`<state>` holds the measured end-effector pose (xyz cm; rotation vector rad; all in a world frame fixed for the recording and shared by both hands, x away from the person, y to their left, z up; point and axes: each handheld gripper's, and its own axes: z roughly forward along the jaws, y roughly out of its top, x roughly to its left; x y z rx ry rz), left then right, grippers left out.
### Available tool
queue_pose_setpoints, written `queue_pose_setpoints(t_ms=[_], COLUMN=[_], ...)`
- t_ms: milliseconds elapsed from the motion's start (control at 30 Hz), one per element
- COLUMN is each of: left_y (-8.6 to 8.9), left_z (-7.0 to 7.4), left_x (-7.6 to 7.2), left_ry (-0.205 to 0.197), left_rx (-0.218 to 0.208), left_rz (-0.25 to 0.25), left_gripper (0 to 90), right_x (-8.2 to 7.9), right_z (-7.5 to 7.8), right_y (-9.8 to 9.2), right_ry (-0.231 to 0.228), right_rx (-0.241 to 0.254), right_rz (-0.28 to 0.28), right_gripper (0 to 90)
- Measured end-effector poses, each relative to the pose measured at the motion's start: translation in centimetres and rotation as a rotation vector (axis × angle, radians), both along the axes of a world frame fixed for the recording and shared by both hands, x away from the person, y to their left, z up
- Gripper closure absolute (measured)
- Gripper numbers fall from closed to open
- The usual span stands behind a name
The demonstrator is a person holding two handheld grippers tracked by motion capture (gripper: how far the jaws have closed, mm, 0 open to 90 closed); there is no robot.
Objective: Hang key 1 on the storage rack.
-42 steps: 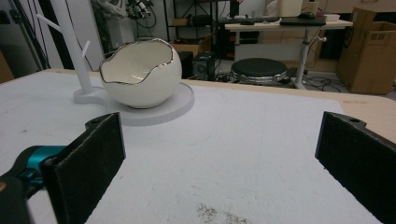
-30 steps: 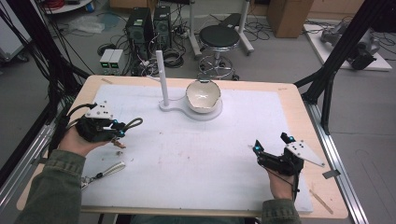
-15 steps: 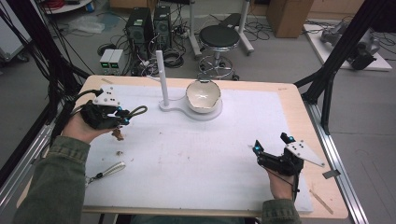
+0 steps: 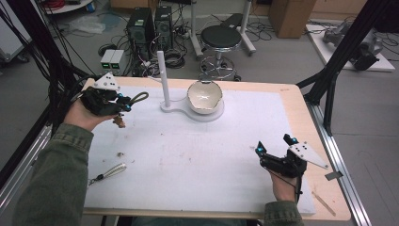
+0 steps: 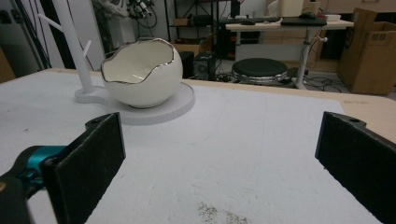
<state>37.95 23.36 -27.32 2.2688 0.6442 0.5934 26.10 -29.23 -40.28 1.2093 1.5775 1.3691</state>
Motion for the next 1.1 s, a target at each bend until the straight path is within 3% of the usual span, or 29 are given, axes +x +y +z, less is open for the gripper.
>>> queue_pose_setpoints(t_ms=[633, 1000, 1100], left_y=[-2.9, -4.8, -5.4], left_z=[4.1, 4.7, 4.8], left_x=[2.0, 3.7, 4.2], left_ry=[-0.057, -0.050, -0.062], left_rx=[0.061, 0.045, 0.058], left_rz=[-0.033, -0.065, -0.063], left_gripper=[75.5, 75.5, 75.5], right_x=[0.0, 0.0, 0.0], right_z=[0.0, 0.0, 0.1], right_y=[-0.1, -0.3, -0.3], right_ry=[-0.001, -0.005, -0.010], right_rx=[0.005, 0.008, 0.009], right_rz=[0.000, 0.002, 0.000], right_gripper=[0.4, 0.4, 0.4])
